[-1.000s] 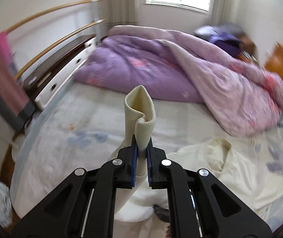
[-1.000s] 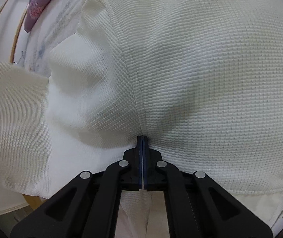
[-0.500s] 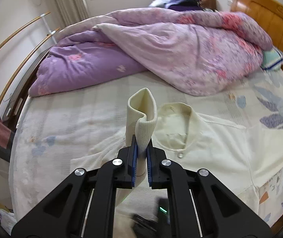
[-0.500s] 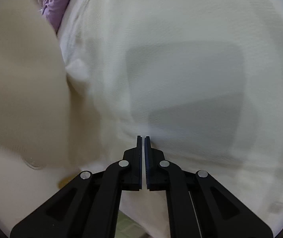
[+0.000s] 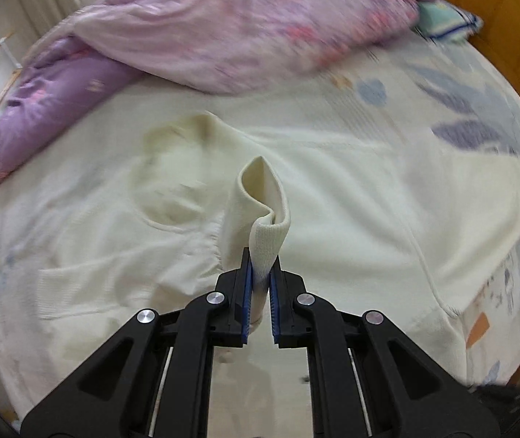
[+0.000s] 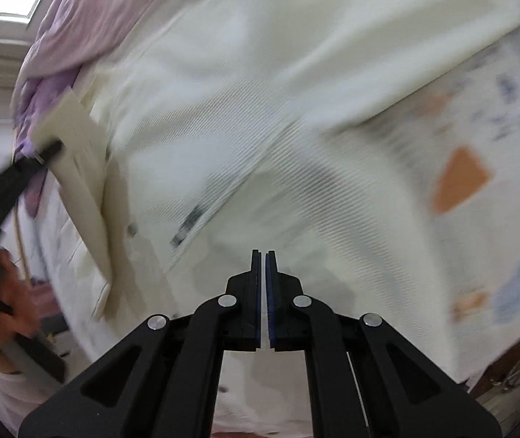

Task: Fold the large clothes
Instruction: 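Lift and carry the sleeve across the jacket body with the left gripper while the right holds the body, then open the left gripper to lay the sleeve on the jacket body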

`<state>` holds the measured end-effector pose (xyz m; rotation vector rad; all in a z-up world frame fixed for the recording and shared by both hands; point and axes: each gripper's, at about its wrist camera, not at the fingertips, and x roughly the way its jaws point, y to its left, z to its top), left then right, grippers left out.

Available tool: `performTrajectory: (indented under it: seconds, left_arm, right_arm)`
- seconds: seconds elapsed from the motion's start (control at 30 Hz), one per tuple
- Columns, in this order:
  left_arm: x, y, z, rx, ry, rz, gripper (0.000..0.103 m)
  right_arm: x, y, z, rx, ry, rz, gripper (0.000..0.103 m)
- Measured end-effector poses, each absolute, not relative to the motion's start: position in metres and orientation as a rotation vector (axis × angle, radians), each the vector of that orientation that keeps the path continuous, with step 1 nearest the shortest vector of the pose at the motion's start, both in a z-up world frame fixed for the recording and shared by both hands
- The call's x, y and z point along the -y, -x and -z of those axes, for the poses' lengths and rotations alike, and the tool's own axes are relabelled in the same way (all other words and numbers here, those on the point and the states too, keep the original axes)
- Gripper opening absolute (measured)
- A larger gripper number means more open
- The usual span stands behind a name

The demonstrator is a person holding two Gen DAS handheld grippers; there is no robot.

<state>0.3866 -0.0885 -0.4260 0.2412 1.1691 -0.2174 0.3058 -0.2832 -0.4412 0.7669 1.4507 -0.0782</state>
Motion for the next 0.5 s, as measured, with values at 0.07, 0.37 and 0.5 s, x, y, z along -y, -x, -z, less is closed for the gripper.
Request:
performTrajectory:
  seconds: [0.07, 0.37, 0.5]
  left_arm:
    - [0.101, -0.384, 0.442, -1.197, -0.243, 0.256, 0.009]
    - [0.101, -0.385, 0.488, -1.428, -0.066, 0.429, 0.041]
    - [0.054, -0.376, 0.459, -1.396, 0.063, 0.416, 0.062]
  right_arm:
    - [0.300, -0.306, 0.432, -1.421, -0.762, 0.121, 0.002]
    - [0.314, -0.327, 0.421, -1.397, -0.754, 0.172, 0.006]
    - [0.297, -0.349, 0.417, -1.412, -0.724, 0.097, 0.021]
